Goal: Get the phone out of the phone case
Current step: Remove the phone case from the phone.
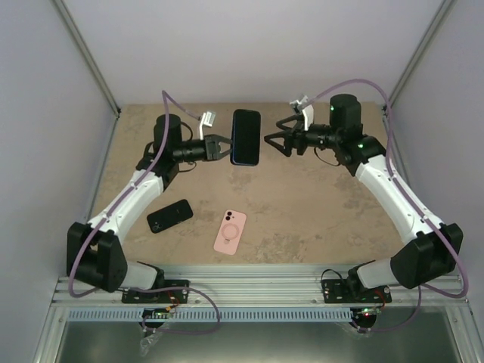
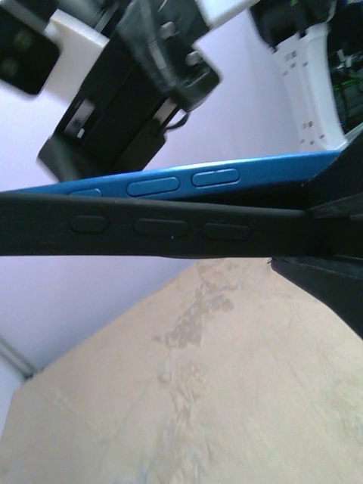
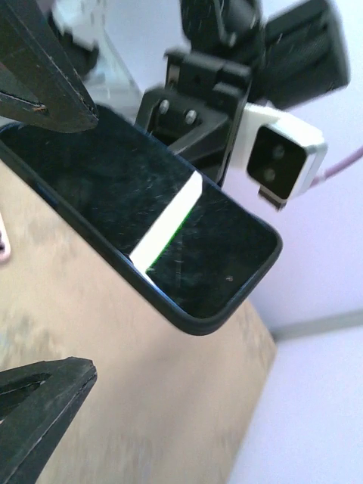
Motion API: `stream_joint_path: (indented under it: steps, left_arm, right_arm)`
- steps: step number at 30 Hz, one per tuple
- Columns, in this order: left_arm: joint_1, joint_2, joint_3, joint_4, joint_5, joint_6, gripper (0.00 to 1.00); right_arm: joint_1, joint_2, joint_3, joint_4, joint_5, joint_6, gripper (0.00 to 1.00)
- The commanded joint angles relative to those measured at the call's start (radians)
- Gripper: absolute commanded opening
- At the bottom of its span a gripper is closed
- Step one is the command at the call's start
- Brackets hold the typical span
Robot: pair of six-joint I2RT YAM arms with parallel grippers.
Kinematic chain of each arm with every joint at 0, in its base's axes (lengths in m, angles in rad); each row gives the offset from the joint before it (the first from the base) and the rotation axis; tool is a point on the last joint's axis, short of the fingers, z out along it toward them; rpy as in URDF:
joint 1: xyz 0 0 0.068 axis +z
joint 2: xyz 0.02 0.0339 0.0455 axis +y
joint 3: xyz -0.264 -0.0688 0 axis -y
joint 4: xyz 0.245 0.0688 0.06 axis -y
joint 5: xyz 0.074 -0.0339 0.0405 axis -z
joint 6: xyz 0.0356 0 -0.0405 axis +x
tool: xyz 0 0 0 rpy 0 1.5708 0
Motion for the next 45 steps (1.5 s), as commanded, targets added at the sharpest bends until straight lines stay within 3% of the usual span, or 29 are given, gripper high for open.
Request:
stream_joint_path:
  steps: [1, 6, 9, 15, 24, 45]
  left_arm:
    - [0.023, 0.049, 0.105, -0.118, -0.126, -0.011, 0.0]
    - [0.023, 0.062, 0.191, -0.297, -0.393, -0.032, 0.0]
    - [0.023, 0.061, 0.198, -0.31, -0.434, -0.062, 0.0]
    - [0.023, 0.057, 0.171, -0.303, -0.447, -0.112, 0.0]
    - [0.023, 0.06, 0.148, -0.285, -0.421, -0.149, 0.0]
    - [0.023, 0.017, 0.088, -0.232, -0.38, -0.217, 0.0]
  right_arm:
    - [0.055, -0.028, 0.009, -0.066, 0.305, -0.195, 0.83]
    - [0.191, -0.056, -0.038, -0.017, 0.519, -0.314, 0.83]
    - [0.239, -0.037, -0.034, -0.003, 0.592, -0.344, 0.86]
    - [0.333, 0.024, 0.003, 0.024, 0.741, -0.337, 0.9]
    - [0.464, 0.113, 0.05, 0.038, 0.876, -0.373, 0.85]
    - [0.531, 0.216, 0.05, 0.223, 1.14, -0.52, 0.58]
